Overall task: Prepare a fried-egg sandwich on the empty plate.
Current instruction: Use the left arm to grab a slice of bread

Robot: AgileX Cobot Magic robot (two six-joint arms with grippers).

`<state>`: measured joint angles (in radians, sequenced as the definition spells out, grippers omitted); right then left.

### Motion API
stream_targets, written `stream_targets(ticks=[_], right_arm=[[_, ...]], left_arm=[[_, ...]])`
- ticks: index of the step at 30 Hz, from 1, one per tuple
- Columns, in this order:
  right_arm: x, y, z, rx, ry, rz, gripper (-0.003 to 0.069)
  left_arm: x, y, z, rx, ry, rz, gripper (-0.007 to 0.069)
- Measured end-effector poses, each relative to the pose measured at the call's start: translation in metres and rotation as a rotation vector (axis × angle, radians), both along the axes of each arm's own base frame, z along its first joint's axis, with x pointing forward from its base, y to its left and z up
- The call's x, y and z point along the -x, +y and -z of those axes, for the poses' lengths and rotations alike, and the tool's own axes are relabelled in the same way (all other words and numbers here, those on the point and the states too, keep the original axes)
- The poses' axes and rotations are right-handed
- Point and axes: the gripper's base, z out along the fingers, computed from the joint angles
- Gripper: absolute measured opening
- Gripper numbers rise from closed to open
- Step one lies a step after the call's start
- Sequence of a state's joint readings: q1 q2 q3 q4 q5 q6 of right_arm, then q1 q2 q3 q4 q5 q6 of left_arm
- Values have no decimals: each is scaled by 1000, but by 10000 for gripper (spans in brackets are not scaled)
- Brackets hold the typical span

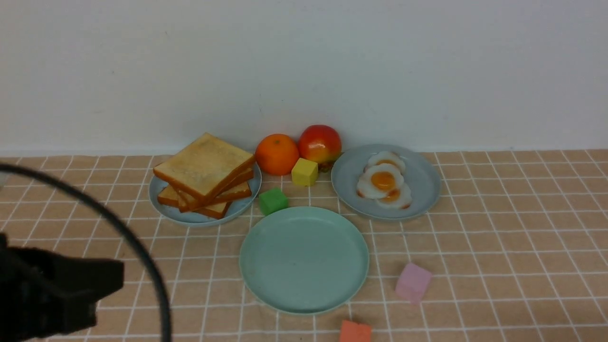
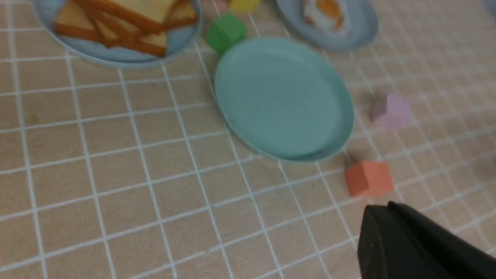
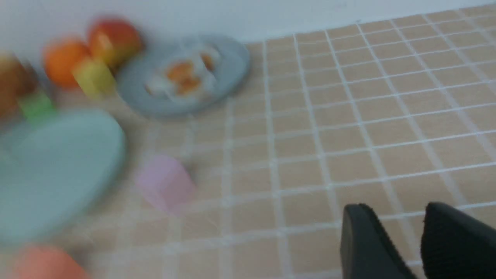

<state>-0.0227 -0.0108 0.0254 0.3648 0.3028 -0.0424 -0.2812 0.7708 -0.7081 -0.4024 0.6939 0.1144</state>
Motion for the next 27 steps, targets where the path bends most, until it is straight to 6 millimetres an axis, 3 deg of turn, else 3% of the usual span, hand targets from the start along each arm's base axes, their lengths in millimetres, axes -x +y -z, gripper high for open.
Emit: stream_targets(ticks=[3,4,6,8,10,14,15,17,20,21,23,27], right_arm=[[-2,0,-10,-263,-83,41,239],[-2,0,-10,-276,-83,41,239],[-2,-2,-17,-466,-148,78,239],[-1,0,-24,-537,-153,61,239],[3,7,-40,-481,-119,-23,239],[10,24,-100,-228,-2,-229,239],[10,24,-103,-205,9,-236,239],[4,29,-135,-42,169,-334,239],[-9,27,-165,121,383,-408,239],[-9,27,-165,121,383,-408,239],[-20,28,-181,177,476,-452,239],[-34,34,-187,223,512,-511,239]], left_arm=[[-27,-7,2,-29,40,-1,-13],[-31,-8,3,-35,45,-3,-13],[-57,-13,7,-91,74,-4,-13],[-80,-17,11,-159,91,3,-13],[-99,-20,15,-215,101,10,-13],[-153,-32,25,-303,123,30,-13],[-156,-33,26,-308,124,32,-13],[-185,-40,32,-365,118,61,-13],[-223,-47,43,-455,120,98,-13],[-224,-48,46,-457,129,100,-13],[-245,-51,51,-505,116,111,9],[-272,-55,63,-584,67,143,129]])
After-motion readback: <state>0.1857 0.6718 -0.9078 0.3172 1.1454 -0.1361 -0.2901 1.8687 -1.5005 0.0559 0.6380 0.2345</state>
